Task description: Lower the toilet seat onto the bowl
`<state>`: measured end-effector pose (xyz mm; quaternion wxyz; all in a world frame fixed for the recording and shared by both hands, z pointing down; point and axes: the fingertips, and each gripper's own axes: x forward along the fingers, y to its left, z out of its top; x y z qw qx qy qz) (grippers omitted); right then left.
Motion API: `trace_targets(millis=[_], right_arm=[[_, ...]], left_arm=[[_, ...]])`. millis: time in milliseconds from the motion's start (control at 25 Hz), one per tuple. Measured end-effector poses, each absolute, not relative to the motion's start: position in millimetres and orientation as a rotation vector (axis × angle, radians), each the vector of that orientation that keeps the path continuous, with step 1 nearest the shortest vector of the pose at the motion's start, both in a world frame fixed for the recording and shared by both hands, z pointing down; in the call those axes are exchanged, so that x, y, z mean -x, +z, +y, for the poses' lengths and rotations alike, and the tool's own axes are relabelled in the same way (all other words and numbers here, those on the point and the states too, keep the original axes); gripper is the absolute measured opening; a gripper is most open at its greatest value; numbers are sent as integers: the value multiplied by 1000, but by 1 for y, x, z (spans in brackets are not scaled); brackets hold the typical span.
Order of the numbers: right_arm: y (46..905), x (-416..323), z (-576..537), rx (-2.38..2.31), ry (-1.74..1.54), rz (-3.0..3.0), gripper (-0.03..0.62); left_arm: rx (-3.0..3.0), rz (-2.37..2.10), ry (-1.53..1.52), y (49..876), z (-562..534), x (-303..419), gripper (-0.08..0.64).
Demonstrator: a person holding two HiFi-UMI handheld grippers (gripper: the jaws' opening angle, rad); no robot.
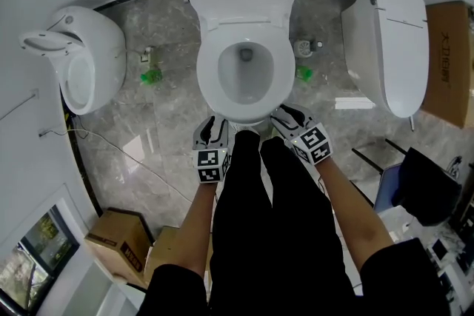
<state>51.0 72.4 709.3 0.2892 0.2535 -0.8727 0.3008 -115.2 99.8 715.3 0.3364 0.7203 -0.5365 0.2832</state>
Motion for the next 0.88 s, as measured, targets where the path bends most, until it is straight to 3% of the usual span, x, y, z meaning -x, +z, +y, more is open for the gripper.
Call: trace_targets(millis=[880], right_arm=[[741,-52,97,-639,815,-2275,192]], left_arm=[[-1985,-1257,629,729,124,89,141]])
